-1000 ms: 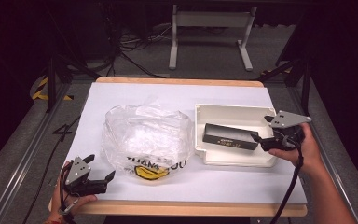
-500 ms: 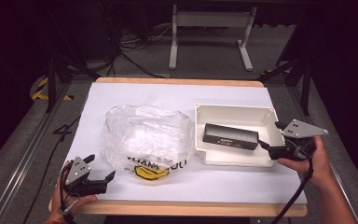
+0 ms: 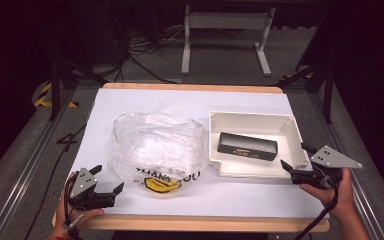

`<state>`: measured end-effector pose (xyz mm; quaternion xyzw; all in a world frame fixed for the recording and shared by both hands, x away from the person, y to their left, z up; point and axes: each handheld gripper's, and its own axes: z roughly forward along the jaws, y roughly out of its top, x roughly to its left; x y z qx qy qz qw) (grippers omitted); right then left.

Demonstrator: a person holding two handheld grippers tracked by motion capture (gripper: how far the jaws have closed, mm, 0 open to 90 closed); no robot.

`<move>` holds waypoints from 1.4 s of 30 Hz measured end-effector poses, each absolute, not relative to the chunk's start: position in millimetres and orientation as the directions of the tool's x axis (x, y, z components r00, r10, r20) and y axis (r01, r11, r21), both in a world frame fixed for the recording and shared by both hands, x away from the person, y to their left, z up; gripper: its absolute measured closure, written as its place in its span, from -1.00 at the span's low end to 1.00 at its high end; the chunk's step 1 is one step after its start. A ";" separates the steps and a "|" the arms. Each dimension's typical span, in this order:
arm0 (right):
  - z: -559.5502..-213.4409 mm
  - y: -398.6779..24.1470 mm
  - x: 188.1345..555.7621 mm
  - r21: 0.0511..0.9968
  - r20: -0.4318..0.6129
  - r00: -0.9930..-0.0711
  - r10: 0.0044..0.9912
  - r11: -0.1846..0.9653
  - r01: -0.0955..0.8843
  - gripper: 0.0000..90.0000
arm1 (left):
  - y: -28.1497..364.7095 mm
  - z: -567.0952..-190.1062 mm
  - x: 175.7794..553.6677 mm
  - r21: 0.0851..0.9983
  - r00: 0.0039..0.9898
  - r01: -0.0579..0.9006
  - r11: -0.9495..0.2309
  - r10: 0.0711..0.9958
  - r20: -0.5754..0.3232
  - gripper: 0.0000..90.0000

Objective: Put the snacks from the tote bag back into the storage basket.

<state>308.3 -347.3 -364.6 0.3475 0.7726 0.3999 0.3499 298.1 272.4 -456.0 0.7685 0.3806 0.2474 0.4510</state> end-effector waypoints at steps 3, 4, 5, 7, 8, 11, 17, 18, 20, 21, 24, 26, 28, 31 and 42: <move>-371.2 -349.3 305.2 0.865 -0.258 -0.498 0.828 0.427 0.262 -0.68 | 272.1 -455.6 298.1 0.882 0.591 0.360 -0.303 0.806 0.036 -0.86; -373.3 -349.8 304.4 0.866 -0.252 -0.493 0.833 0.421 0.270 -0.68 | 271.9 -455.4 298.1 0.883 0.591 0.359 -0.303 0.806 0.036 -0.86; -374.9 -350.0 303.6 0.866 -0.248 -0.484 0.839 0.416 0.278 -0.71 | 272.0 -455.1 298.2 0.884 0.592 0.357 -0.303 0.805 0.036 -0.86; -378.1 -351.3 301.2 0.873 -0.235 -0.479 0.846 0.400 0.278 -0.72 | 272.3 -454.5 298.3 0.884 0.592 0.356 -0.302 0.805 0.036 -0.86; -379.9 -351.5 299.5 0.874 -0.228 -0.472 0.851 0.393 0.285 -0.74 | 272.4 -454.1 298.3 0.886 0.591 0.356 -0.299 0.806 0.035 -0.86; -386.2 -352.5 295.1 0.876 -0.236 -0.454 0.859 0.390 0.283 -0.75 | 272.9 -453.8 298.5 0.890 0.591 0.353 -0.289 0.806 0.027 -0.86; -401.6 -357.3 287.9 0.877 -0.229 -0.412 0.882 0.371 0.306 -0.77 | 274.9 -453.4 300.9 0.895 0.594 0.348 -0.279 0.804 0.019 -0.86; -403.6 -358.3 287.3 0.880 -0.223 -0.408 0.885 0.363 0.307 -0.78 | 275.1 -453.4 301.1 0.896 0.592 0.349 -0.274 0.806 0.015 -0.86; -406.2 -360.1 286.1 0.879 -0.218 -0.402 0.889 0.357 0.315 -0.79 | 275.7 -453.1 301.5 0.897 0.593 0.350 -0.269 0.805 0.011 -0.86; -406.8 -361.5 284.7 0.885 -0.210 -0.397 0.894 0.346 0.311 -0.80 | 276.0 -453.0 301.7 0.898 0.592 0.349 -0.270 0.806 0.012 -0.86; -408.9 -363.9 280.2 0.892 -0.204 -0.375 0.904 0.330 0.308 -0.83 | 277.1 -452.7 301.8 0.899 0.590 0.350 -0.262 0.807 0.006 -0.86; -409.3 -365.4 274.7 0.902 -0.220 -0.358 0.907 0.329 0.279 -0.82 | 278.0 -452.6 302.3 0.901 0.587 0.348 -0.258 0.810 0.005 -0.86; -411.8 -368.7 270.9 0.912 -0.201 -0.345 0.917 0.304 0.277 -0.82 | 277.8 -452.2 303.1 0.903 0.586 0.348 -0.254 0.810 0.002 -0.86; -419.4 -370.9 269.6 0.915 -0.179 -0.344 0.922 0.285 0.286 -0.82 | 276.6 -451.2 304.4 0.904 0.589 0.341 -0.257 0.808 0.007 -0.86; -435.6 -369.1 266.9 0.909 -0.188 -0.370 0.910 0.304 0.286 -0.82 | 274.6 -450.1 306.4 0.902 0.587 0.339 -0.268 0.810 0.020 -0.86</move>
